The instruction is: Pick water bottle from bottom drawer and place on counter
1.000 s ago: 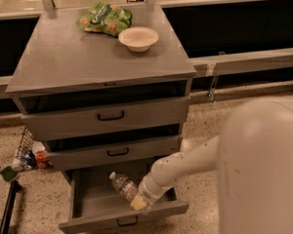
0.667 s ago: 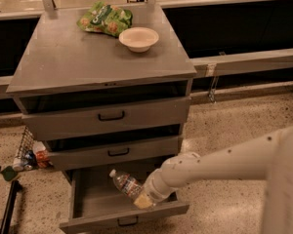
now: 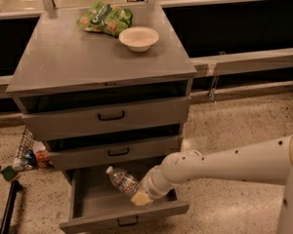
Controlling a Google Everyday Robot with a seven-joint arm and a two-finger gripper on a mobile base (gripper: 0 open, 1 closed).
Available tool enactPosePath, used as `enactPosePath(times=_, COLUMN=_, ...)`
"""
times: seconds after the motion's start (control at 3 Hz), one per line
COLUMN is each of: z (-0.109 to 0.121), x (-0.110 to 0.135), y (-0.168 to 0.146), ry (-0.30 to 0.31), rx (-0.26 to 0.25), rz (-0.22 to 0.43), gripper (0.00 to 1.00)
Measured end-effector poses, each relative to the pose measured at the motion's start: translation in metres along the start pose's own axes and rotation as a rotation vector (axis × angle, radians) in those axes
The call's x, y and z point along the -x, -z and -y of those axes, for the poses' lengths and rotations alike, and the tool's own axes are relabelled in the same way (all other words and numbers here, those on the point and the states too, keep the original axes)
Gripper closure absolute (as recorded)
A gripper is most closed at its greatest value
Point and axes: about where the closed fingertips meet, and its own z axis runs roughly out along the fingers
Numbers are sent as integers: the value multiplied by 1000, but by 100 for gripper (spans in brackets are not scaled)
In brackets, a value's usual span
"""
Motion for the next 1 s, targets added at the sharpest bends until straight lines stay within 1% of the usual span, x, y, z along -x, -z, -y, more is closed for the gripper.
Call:
enactPosePath(times=0.33, z=3, x=14, y=48, ry=125, rx=-43, rz=50, gripper=100)
enactPosePath(times=0.67, z=1, x=42, y=119, ry=255, rx=-127, rz=109, gripper=100)
enactPosePath(times=1.0, z=0, x=66, y=181, ry=330, rx=-201, rz=195, gripper=100)
